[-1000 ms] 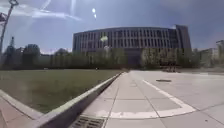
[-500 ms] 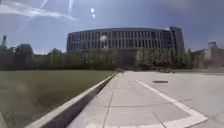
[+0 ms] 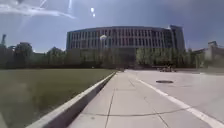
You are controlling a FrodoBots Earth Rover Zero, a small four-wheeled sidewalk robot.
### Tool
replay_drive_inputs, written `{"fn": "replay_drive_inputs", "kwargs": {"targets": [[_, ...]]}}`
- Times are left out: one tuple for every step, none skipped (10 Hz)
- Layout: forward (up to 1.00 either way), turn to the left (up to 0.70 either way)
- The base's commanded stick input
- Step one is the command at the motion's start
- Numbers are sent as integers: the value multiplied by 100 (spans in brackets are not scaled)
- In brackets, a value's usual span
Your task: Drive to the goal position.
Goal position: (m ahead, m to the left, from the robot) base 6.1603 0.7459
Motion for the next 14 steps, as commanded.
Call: {"fn": "replay_drive_inputs", "kwargs": {"targets": [[70, -1], [70, -1], [70, -6], [70, -32], [70, -34], [70, -34], [70, -33], [70, -19], [70, -3], [70, -1], [70, -1], [70, -1], [70, -1], [70, -1]]}}
